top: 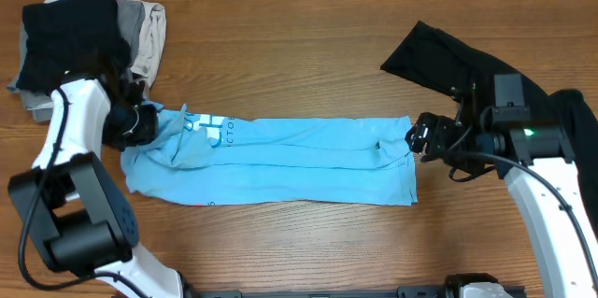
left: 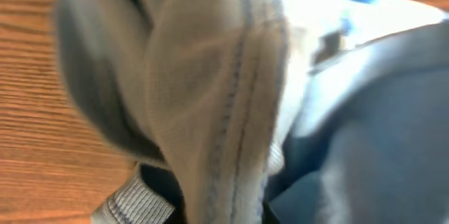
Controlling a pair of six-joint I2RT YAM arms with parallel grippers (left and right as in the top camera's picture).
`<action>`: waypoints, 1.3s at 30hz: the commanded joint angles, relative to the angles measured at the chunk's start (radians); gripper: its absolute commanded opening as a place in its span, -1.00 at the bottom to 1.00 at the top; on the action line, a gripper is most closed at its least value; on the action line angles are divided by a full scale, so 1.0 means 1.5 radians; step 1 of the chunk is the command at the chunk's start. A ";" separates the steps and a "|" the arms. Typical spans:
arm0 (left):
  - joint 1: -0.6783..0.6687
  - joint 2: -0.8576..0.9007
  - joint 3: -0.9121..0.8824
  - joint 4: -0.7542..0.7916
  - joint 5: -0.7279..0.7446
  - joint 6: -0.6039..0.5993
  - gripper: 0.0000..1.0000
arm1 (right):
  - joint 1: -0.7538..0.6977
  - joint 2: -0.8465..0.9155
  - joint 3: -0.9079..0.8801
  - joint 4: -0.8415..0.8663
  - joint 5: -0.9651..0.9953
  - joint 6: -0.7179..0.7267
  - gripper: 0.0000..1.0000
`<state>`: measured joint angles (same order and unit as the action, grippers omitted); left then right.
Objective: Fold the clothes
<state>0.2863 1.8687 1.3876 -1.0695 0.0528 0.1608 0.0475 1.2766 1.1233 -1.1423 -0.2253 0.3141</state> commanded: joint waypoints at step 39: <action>-0.022 -0.030 0.015 -0.025 -0.092 -0.200 -0.92 | 0.043 0.355 -0.069 0.212 0.067 0.011 0.33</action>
<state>0.2321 1.8465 1.3926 -1.1019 -0.0753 -0.1101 0.1070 1.7908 1.0397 -0.8368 -0.1337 0.3050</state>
